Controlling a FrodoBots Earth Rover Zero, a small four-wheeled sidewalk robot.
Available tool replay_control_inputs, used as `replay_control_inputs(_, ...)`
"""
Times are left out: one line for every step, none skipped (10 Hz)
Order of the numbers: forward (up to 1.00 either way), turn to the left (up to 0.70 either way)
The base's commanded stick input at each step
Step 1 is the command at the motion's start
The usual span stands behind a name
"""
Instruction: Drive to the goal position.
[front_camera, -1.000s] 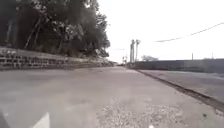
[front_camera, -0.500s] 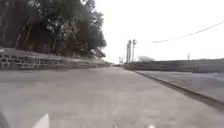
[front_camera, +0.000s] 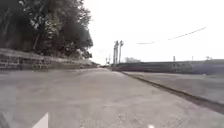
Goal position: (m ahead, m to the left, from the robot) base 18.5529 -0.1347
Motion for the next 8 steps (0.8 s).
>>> replay_control_inputs(1.00,0.00)
replay_control_inputs(1.00,0.00)
replay_control_inputs(1.00,0.00)
replay_control_inputs(1.00,0.00)
replay_control_inputs(1.00,0.00)
replay_control_inputs(1.00,0.00)
replay_control_inputs(1.00,0.00)
replay_control_inputs(1.00,0.00)
